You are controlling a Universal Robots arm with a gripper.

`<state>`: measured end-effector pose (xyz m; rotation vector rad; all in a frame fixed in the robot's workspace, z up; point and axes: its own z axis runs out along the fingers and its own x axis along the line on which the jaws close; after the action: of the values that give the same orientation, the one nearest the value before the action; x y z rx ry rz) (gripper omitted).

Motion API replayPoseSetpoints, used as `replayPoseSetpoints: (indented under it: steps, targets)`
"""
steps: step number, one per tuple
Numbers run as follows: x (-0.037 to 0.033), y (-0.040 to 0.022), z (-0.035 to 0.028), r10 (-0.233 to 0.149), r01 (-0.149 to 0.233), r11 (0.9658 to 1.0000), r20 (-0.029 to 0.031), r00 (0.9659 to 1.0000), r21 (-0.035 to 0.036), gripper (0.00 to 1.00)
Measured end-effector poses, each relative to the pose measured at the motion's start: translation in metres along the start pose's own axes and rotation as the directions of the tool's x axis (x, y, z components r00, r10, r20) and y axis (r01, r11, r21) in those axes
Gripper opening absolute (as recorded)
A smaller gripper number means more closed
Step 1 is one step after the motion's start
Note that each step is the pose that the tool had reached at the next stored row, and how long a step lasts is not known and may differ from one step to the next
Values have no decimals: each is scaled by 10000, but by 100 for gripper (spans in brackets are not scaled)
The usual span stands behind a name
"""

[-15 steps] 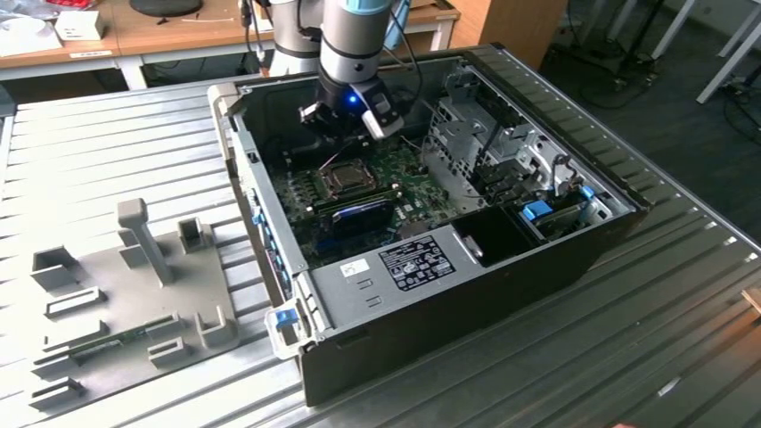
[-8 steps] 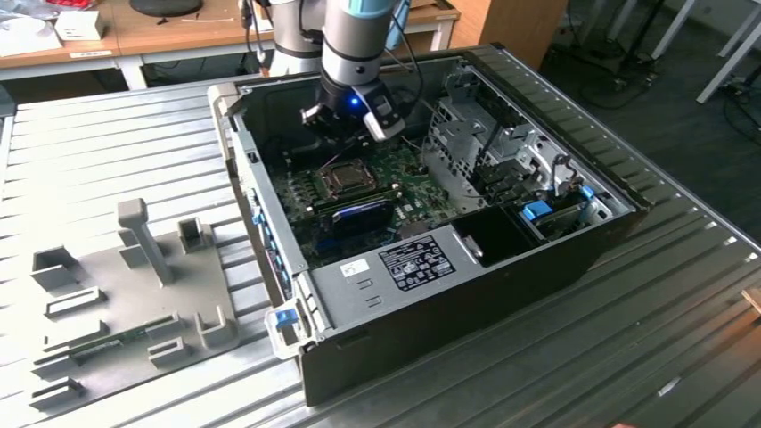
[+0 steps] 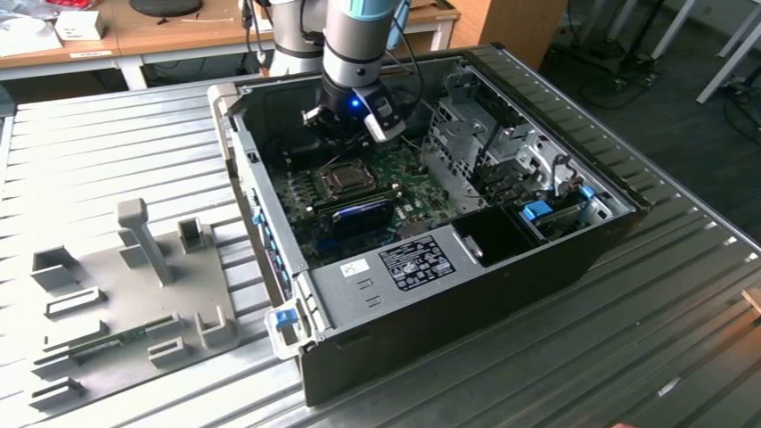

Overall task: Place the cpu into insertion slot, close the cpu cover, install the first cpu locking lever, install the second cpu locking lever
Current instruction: 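Install the first cpu locking lever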

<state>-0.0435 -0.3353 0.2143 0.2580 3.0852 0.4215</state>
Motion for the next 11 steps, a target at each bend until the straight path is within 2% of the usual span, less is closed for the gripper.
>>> replayPoseSetpoints:
  steps: [11]
  targets:
    - [0,-2,9,2,-2,10000,-7,10000,-48,10]
